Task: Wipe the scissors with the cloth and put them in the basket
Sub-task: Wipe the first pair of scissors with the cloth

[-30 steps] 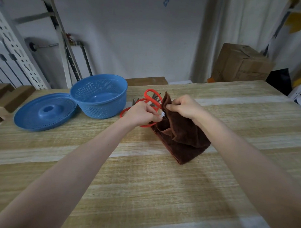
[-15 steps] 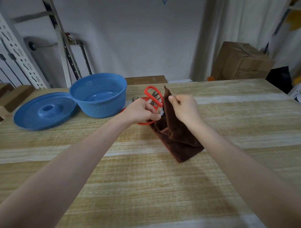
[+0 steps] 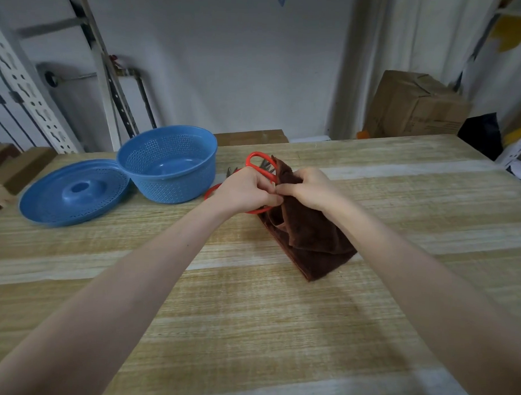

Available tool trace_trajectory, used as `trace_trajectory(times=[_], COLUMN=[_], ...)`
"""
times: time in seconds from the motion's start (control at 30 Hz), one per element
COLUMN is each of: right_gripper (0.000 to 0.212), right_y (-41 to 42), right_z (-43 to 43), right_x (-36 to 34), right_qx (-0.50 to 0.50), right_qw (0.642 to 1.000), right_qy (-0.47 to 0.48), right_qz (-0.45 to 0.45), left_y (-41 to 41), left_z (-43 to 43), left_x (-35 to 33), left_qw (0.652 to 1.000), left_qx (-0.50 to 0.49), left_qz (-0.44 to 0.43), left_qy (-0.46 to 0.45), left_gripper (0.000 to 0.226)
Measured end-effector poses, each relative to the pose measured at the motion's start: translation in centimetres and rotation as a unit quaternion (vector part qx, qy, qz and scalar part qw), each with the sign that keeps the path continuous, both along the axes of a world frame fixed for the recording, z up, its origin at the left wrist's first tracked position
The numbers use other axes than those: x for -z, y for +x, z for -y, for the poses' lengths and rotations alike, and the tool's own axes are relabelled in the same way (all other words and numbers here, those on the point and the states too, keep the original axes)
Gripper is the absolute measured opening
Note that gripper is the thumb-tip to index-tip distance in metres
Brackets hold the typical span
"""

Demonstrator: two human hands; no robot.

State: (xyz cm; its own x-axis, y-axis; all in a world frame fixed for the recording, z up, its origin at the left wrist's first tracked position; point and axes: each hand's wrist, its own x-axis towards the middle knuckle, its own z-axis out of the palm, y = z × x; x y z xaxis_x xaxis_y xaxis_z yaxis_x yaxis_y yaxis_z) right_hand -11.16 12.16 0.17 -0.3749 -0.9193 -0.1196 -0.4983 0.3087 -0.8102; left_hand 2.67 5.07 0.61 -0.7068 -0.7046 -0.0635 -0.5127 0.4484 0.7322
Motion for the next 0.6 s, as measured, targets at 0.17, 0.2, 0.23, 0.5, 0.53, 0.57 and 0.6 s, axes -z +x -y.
trace_trajectory(times=[0.17,0.2,0.23,0.5,0.53,0.57,0.6], right_gripper=[0.024,0.024,0.024,0.023,0.024,0.029,0.036], right_y=[-0.8,-1.0,-1.3,-2.8,-2.6,-2.4,-2.1], right_z=[-0.1,-0.1,-0.2,-0.4,-0.3,-0.1,-0.1], right_x=[-0.4,-0.4,-0.5,-0.7,-0.8,-0.7,-0.5], right_qx=[-0.024,-0.029,-0.033,-0.064,-0.065,-0.062,-0.045], right_qw=[1.0,0.999,0.999,0.994,0.996,0.993,0.981], right_qy=[0.013,0.015,0.02,0.057,0.053,0.049,0.035], right_qz=[-0.006,-0.005,0.002,0.062,0.005,-0.084,-0.185], left_y=[0.3,0.3,0.2,-0.2,-0.2,-0.1,0.0], left_z=[-0.1,-0.1,-0.1,-0.3,-0.3,-0.2,-0.2], left_x=[0.3,0.4,0.5,0.4,0.4,0.4,0.3], left_qw=[0.999,0.999,0.998,0.997,0.996,0.995,0.993], left_qx=[0.0,-0.002,-0.005,-0.015,-0.025,-0.04,-0.057], left_qz=[-0.006,-0.006,-0.005,0.01,0.004,-0.003,-0.014], left_qy=[0.042,0.049,0.057,0.077,0.08,0.089,0.105], left_gripper=[0.011,0.007,0.003,0.004,0.005,0.004,0.003])
